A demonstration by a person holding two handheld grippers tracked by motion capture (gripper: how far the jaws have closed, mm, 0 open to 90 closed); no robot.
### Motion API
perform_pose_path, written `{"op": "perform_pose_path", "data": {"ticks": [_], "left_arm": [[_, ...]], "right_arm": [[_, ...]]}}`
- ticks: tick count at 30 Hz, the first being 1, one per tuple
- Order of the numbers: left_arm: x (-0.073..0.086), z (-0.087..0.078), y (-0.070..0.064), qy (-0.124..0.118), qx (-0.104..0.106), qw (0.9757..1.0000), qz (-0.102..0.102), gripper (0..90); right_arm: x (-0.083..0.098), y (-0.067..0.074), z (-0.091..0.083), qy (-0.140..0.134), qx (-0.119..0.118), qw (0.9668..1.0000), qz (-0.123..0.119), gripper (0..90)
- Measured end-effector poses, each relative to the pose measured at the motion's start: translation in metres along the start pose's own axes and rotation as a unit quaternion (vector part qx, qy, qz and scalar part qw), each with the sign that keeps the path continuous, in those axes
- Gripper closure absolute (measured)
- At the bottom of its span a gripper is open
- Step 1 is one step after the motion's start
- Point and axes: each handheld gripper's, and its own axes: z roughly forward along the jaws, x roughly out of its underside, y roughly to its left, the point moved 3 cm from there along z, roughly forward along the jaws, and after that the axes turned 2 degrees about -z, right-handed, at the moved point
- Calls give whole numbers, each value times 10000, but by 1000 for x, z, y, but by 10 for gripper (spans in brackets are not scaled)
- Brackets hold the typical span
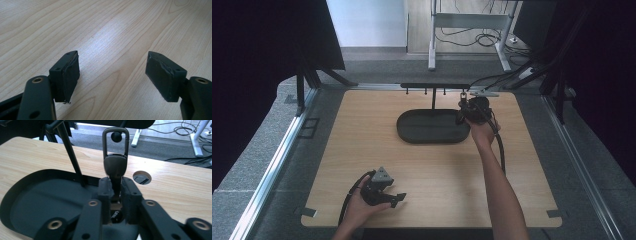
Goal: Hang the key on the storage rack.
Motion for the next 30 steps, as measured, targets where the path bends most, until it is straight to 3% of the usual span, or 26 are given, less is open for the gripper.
{"op": "perform_pose_path", "data": {"ticks": [6,9,19,30], "left_arm": [[0,-1,0,-10,3,10000,-2,281],[0,0,0,0,2,10000,2,281],[0,0,0,7,-26,10000,-3,280],[0,1,-1,5,-62,10000,-1,281]], "right_arm": [[1,3,-1,14,45,10000,-26,567],[3,5,-5,-82,103,9999,-57,528],[18,12,-25,-193,-379,9991,-43,510],[54,20,-64,-405,-921,9949,-106,508]]}}
